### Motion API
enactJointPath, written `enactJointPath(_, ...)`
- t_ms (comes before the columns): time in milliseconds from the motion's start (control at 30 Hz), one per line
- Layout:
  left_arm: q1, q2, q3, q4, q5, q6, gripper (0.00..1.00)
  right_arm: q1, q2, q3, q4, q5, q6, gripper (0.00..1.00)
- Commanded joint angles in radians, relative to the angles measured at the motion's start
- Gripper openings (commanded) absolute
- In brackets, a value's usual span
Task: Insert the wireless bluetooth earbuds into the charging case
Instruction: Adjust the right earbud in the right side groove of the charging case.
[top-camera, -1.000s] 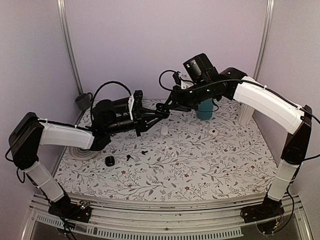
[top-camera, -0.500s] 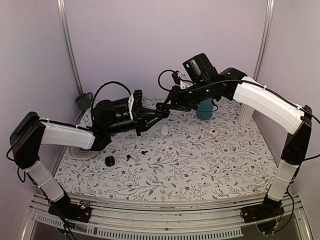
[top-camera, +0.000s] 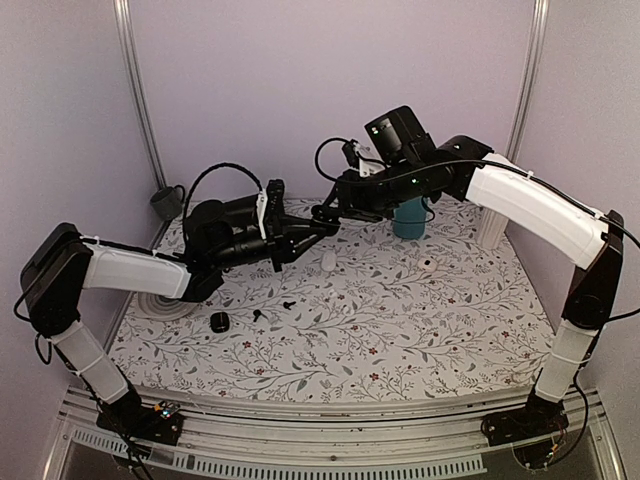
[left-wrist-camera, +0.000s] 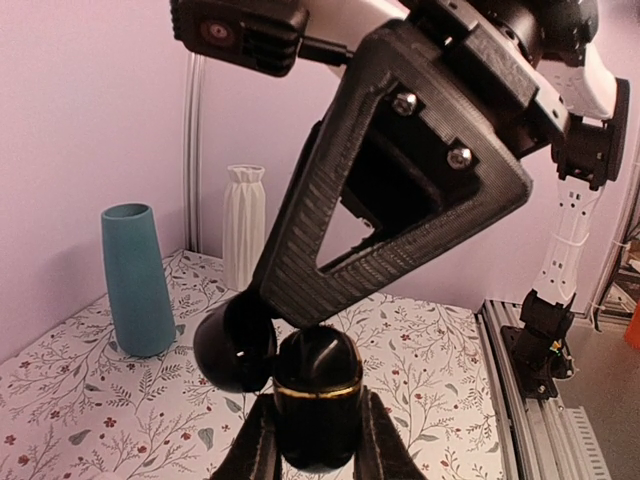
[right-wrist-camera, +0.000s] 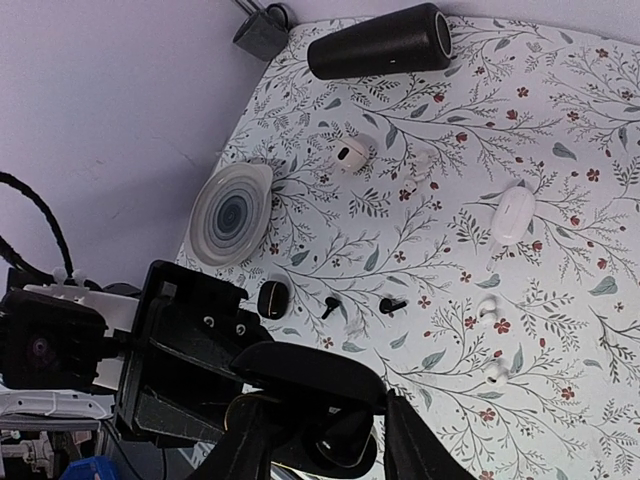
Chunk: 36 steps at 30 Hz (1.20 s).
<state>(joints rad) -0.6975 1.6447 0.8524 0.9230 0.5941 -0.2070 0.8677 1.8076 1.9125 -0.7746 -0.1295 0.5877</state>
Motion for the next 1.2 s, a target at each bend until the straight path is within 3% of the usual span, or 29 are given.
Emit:
enactJointPath(0, -0.003, 0.007, 0.023, 0.051, 0.029, -0.002, 0.00, 0.018, -0.024, 0.025, 0.037, -0.018, 0.010, 0.39)
enactJointPath(367, -0.002, 0.007, 0.023, 0.062, 0.050, -0.001, 0.00, 0.006, -0.039, -0.002, 0.051, 0.003, 0.043, 0.37)
enactJointPath(867, 0.016, 0.033, 0.035, 0.120, 0.117, -0.073, 0.00, 0.008, -0.059, -0.039, 0.086, -0.005, 0.003, 0.21)
enactJointPath(1167, 0.050, 0.058, 0.039, 0.220, 0.165, -0.191, 0.00, 0.029, -0.075, -0.065, 0.128, -0.001, -0.070, 0.12)
